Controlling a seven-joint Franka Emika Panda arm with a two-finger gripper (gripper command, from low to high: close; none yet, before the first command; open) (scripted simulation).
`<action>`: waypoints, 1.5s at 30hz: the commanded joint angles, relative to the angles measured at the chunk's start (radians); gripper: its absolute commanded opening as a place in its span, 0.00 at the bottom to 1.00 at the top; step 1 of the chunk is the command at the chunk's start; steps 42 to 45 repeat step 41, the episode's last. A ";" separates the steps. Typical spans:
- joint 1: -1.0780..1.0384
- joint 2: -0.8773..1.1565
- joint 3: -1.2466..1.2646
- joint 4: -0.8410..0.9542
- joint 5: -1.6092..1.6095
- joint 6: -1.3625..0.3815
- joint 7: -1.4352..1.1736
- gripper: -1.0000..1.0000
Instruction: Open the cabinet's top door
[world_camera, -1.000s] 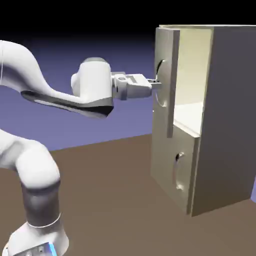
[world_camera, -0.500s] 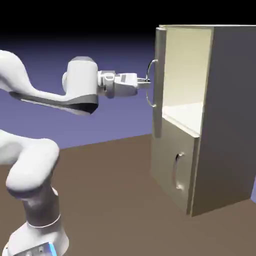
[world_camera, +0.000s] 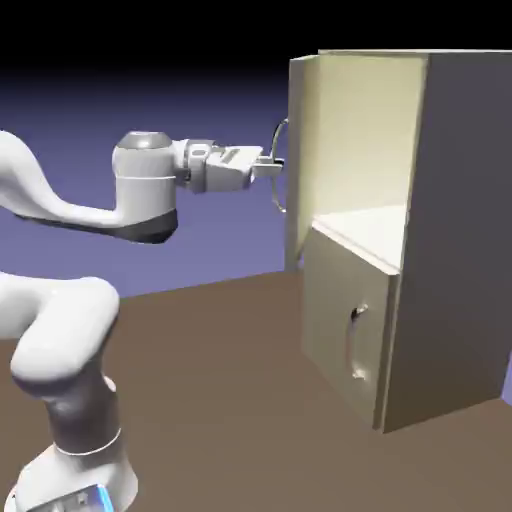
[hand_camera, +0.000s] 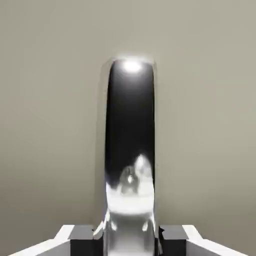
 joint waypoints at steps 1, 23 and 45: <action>0.021 -0.006 0.015 0.002 0.041 -0.044 -0.016 0.00; -0.065 0.042 0.545 0.446 0.563 -0.999 -0.139 0.00; -0.517 0.016 0.802 1.026 0.712 -1.531 -0.235 1.00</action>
